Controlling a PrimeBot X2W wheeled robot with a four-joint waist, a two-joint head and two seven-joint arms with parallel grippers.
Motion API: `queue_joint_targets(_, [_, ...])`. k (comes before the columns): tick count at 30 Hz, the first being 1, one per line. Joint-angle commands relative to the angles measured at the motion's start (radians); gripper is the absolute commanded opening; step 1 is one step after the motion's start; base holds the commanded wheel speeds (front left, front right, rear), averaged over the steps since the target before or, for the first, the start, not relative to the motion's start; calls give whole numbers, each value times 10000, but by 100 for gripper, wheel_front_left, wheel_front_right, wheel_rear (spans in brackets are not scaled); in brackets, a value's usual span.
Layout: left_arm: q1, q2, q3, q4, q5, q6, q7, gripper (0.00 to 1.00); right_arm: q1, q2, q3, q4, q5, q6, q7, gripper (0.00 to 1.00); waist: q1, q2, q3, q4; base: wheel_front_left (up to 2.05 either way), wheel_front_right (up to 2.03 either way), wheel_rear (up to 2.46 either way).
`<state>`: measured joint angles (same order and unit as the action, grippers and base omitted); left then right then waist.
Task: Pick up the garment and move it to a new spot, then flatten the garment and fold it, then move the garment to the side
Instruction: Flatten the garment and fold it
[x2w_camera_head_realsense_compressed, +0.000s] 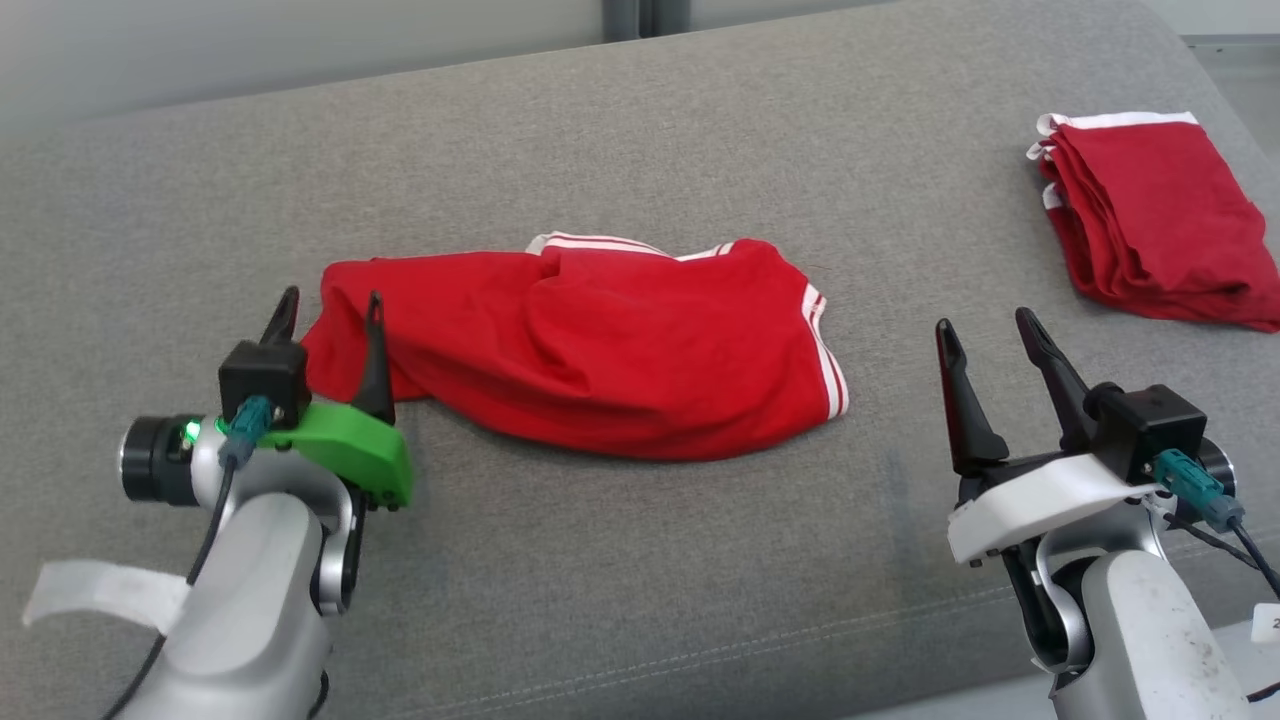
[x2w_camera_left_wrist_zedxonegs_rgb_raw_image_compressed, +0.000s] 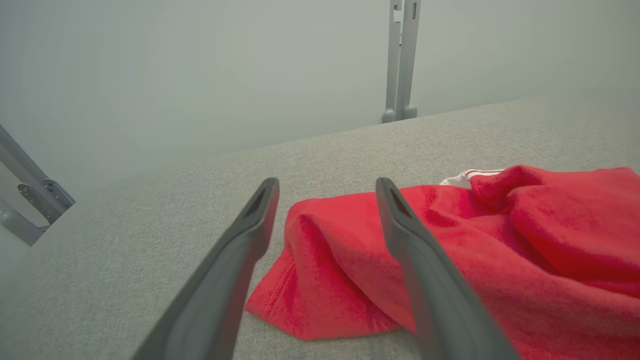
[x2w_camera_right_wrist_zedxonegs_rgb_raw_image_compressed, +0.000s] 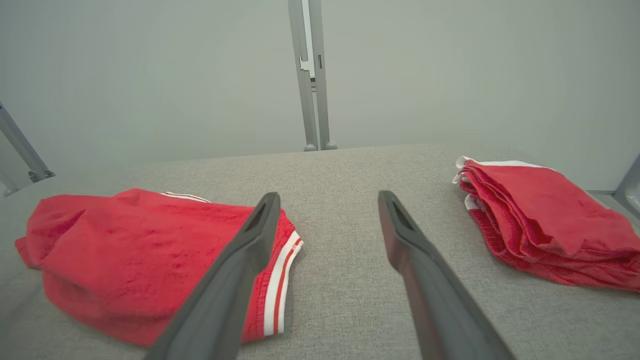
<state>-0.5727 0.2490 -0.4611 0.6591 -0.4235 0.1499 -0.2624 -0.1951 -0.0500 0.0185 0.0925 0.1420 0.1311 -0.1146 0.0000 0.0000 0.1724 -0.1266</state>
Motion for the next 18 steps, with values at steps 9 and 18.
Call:
queue_joint_targets(9, [3115, -575, 1110, -3202, 663, -379, -34, 100, -671, -175, 489, 678, -552, -8, 1223, 100, 0, 0, -462, 1145, 0, 0, 0])
queue_joint_targets(18, [4595, -1228, 1637, -4642, 1017, -664, -35, 100, -1845, -856, 322, 2707, -301, -8, 1874, 100, 0, 0, -325, 2016, 0, 0, 0])
